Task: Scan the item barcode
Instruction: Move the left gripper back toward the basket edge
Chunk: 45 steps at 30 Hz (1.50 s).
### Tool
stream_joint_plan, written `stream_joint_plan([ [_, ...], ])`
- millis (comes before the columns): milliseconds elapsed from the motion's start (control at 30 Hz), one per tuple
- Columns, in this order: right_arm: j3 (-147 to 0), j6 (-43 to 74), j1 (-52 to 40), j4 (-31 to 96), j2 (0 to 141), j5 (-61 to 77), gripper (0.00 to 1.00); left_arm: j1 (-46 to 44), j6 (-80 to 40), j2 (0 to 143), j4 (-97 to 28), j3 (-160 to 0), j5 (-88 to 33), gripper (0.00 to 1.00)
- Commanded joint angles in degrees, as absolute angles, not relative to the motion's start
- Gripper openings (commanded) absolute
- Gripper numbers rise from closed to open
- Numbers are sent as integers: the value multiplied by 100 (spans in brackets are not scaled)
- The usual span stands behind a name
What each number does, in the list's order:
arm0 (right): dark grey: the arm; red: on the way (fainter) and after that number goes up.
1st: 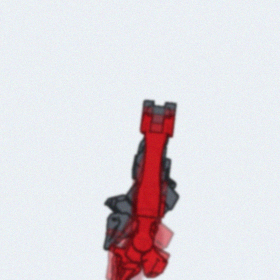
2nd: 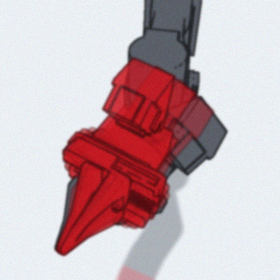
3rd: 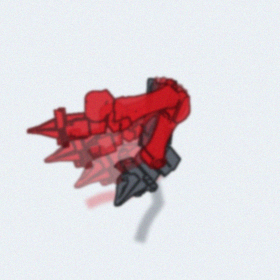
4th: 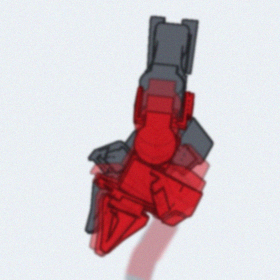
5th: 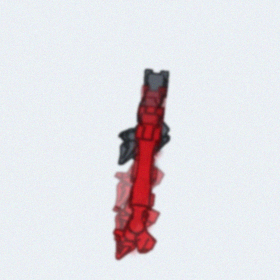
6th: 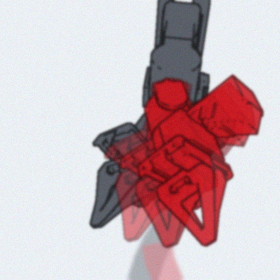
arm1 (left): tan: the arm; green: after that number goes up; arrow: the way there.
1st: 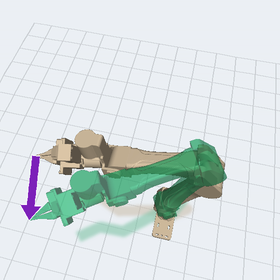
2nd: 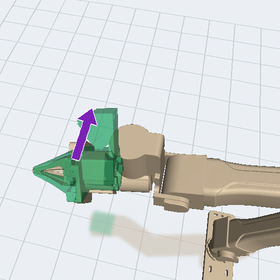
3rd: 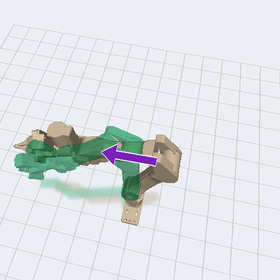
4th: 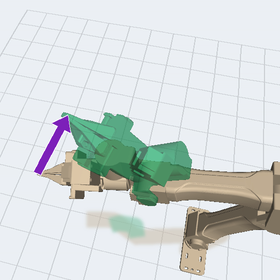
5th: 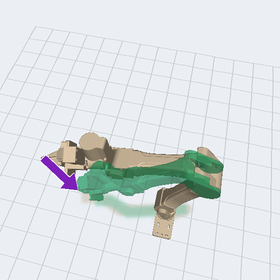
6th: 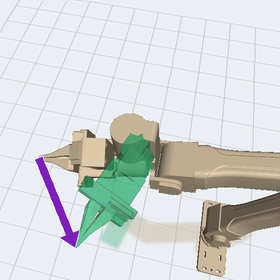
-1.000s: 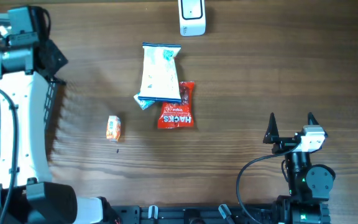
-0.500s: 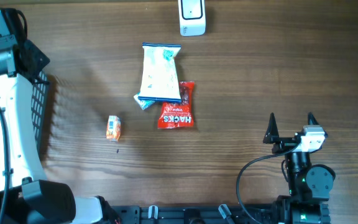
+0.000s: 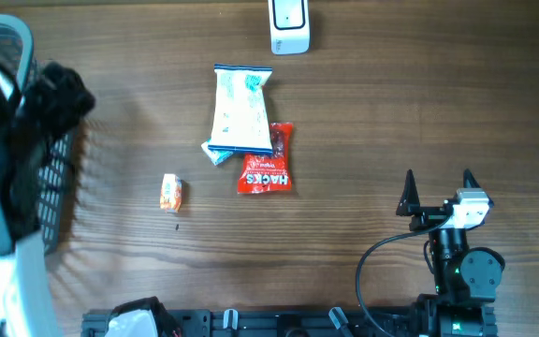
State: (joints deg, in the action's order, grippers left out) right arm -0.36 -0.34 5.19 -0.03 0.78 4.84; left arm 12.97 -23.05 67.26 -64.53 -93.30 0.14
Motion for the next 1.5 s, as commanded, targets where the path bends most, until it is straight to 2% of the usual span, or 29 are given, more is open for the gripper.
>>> stream_joint_plan([
  [0,-30,-110,532,-16,54,443,100,1286,-2279,6501,-7002,-9356,-235,100],
  [100,-30,-110,532,-14,54,445,100,1286,-2300,6451,-7553,-9356,-235,100],
  [367,-30,-110,532,-14,54,445,100,1286,-2298,6479,-8031,-9356,-235,100],
  [1467,-30,-113,532,-16,54,443,100,1286,-2298,6484,-8044,-9356,-235,100],
])
